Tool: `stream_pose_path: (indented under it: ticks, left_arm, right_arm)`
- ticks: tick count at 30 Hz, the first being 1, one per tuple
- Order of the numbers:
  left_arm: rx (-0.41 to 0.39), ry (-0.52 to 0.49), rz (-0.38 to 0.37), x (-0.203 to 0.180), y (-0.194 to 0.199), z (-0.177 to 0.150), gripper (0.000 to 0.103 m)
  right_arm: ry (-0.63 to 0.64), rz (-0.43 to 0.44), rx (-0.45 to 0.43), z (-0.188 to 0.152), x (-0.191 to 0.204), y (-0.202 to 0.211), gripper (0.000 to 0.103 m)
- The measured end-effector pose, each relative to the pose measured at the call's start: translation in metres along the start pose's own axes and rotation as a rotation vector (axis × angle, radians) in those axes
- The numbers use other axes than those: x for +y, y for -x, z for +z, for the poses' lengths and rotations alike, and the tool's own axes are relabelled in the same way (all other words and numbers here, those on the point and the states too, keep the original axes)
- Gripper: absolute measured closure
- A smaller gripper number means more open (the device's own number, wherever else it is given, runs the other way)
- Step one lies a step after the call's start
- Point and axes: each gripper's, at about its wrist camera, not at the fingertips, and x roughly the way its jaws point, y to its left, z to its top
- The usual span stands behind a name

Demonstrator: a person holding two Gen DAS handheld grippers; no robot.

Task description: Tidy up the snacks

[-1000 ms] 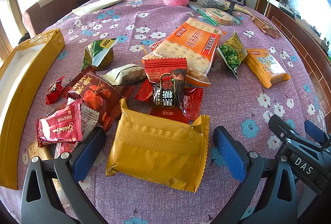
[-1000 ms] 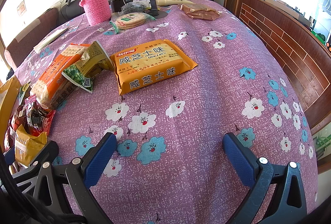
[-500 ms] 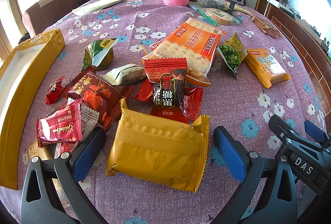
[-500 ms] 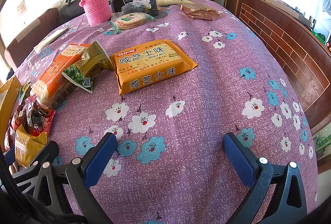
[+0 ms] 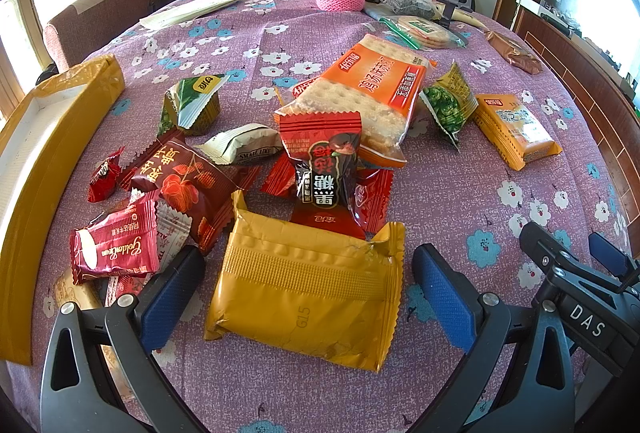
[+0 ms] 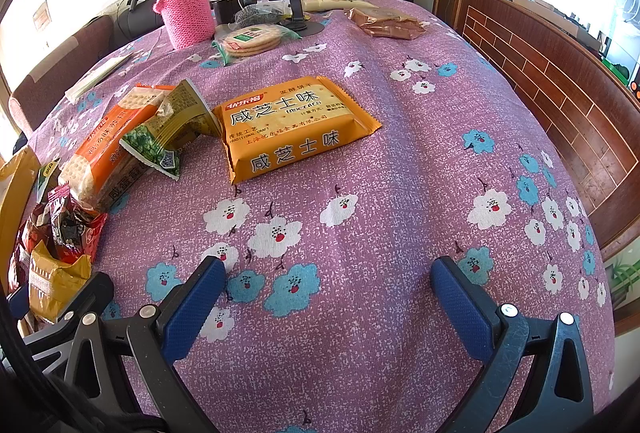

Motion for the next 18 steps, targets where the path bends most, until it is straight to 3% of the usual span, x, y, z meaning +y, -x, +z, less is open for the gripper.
stream_pose_path:
  ticks: [18]
  left_arm:
    - [0.0, 0.0, 0.0, 0.0, 0.0001, 0.0, 0.0]
  right_arm:
    - [-0.019, -0.014, -0.005, 0.0002, -0.0003, -0.0005, 0.0]
